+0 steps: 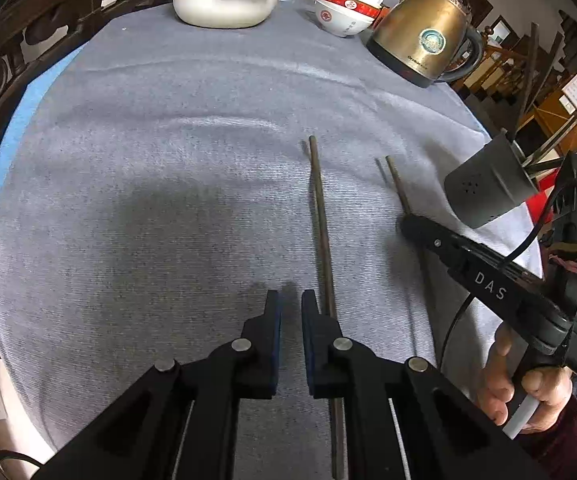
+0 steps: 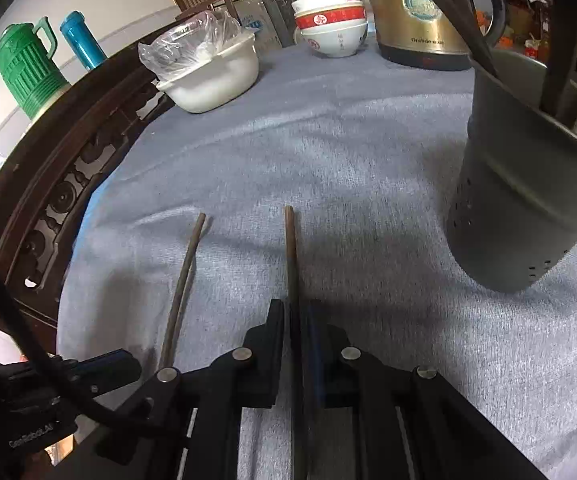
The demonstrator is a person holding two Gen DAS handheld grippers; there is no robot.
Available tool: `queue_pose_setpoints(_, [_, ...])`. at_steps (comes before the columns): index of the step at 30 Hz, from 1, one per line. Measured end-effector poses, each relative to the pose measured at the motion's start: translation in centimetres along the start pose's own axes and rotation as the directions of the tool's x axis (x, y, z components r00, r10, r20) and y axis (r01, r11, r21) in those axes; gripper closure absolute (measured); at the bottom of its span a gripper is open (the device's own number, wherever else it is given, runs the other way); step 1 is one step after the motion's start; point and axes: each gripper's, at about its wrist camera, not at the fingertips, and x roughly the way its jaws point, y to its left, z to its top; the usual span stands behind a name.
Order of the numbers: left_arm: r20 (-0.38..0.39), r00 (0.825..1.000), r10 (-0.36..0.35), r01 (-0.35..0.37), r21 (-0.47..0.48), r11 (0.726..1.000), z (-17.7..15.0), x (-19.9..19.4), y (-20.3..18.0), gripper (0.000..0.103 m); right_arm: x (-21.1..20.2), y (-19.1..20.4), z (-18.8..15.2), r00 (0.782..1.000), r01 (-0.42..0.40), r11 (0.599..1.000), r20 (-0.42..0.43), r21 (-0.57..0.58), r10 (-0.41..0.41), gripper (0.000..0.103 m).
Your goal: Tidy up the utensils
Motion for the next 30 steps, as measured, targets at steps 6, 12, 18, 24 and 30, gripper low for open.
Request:
queue_pose_setpoints(6, [0.056, 0.993, 0.103, -0.106, 0.052, 0.993, 0.3, -0.5, -0.8, 0.064, -0.1, -0.4, -0.1, 0.999, 0.027, 1.0, 0.018, 0.001, -0.027, 0.095])
queue_pose_setpoints(12, [0.078, 0.986, 0.149, -0.156, 0.081, 0.984, 0.6, -0.5, -1.3, 0.063, -0.7, -1.2, -0.6, 0.999, 0.03, 0.999, 0.013, 0.013, -0.03, 0.095])
queue_pose_setpoints(18, [0.086, 0.98, 0.178, -0.186, 0.101, 0.977, 0.7, -0.5, -1.6, 0.063, -1.2, -1.6, -1.2, 0.999, 0.033, 0.999, 0.006, 0.031, -0.033, 0.095])
queue_pose_setpoints(24, [0.088, 0.976, 0.198, -0.208, 0.113, 0.972, 0.9, -0.2, -1.7, 0.062, -1.7, -2.3, -1.6, 1.0, 0.029, 0.998, -0.006, 0.063, -0.029, 0.095])
queue_pose_setpoints(30, [0.077, 0.976, 0.204, -0.212, 0.121, 0.97, 1.1, 0.2, -2.1, 0.062, -1.7, -2.1, -1.6, 0.999, 0.042, 0.997, -0.008, 0.06, -0.041, 0.095])
